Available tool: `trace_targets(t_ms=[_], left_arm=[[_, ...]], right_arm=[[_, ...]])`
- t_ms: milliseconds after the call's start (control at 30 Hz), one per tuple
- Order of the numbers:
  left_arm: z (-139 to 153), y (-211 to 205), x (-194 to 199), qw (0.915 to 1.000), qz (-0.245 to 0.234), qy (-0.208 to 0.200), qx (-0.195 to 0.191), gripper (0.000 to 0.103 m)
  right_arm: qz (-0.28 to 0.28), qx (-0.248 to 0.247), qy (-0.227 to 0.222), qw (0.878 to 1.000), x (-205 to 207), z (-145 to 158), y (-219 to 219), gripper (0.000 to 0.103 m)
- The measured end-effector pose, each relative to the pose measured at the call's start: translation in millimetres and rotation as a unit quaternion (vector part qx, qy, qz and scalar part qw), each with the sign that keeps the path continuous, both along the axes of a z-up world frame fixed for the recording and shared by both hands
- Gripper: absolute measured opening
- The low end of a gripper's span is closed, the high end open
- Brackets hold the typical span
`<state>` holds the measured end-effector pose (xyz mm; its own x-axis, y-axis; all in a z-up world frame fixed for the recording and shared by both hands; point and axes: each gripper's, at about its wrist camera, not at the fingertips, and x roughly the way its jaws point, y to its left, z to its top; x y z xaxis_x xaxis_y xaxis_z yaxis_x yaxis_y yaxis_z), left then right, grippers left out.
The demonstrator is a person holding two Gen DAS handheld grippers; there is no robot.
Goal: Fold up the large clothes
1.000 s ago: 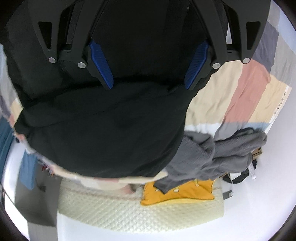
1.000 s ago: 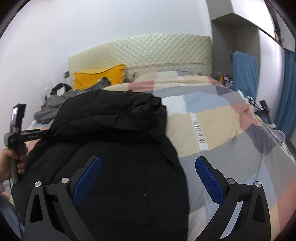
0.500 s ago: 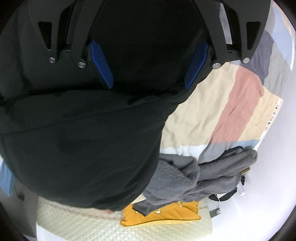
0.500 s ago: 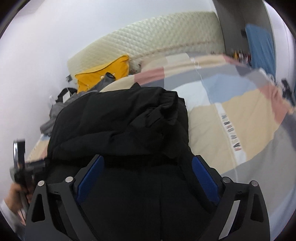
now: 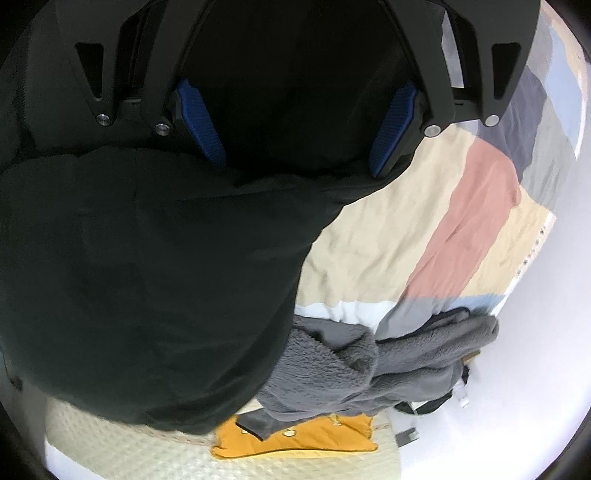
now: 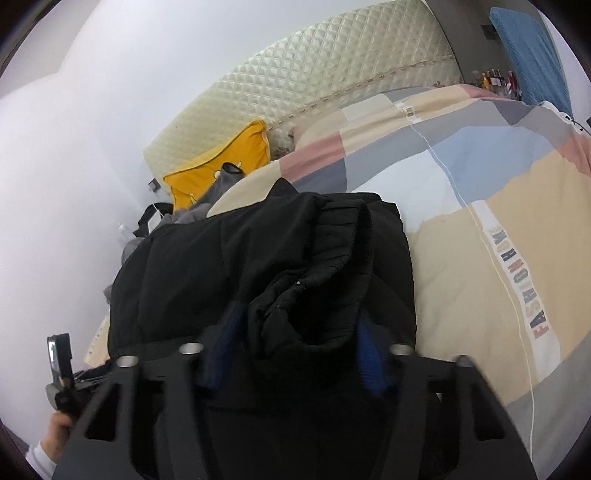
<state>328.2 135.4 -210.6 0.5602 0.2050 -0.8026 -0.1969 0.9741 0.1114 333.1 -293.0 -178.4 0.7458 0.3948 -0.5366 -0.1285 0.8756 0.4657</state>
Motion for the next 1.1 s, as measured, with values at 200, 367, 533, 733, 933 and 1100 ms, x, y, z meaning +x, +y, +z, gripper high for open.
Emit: trace_targets(t_ms=[200,367,533,733,933,1100], left_arm=[[23,7,-16,0.9997,-0.004,-0.016,-0.015,0.080],[20,4,-19,0.9990,-0.015,0.001,0.042,0.080],[7,11,-6,0.9969,-0.012,0.016,0.076,0.080],[5,34,2,0.9992,0.009,-0.001,0.038,0.080],[18,69,-4,0.9961,0.062,-0.032,-0.054,0.082],[12,82,-3,0.9931,0.089,-0.030,-0.070,0.082]], right_arm=[[0.009,-0.024,-0.015,1.000,-3,12,11,0.018],[0.006,-0.023,-0.023,0.999,-6,18,13,0.016],[0.004,-0.034,-0.026,0.999,-7,22,17,0.016],[0.018,-0.059,0.000,0.998,-1,17,24,0.016],[0.016,-0.078,-0.052,0.995,-12,29,32,0.016],[0.009,-0.119,-0.085,0.989,-20,40,46,0.016]])
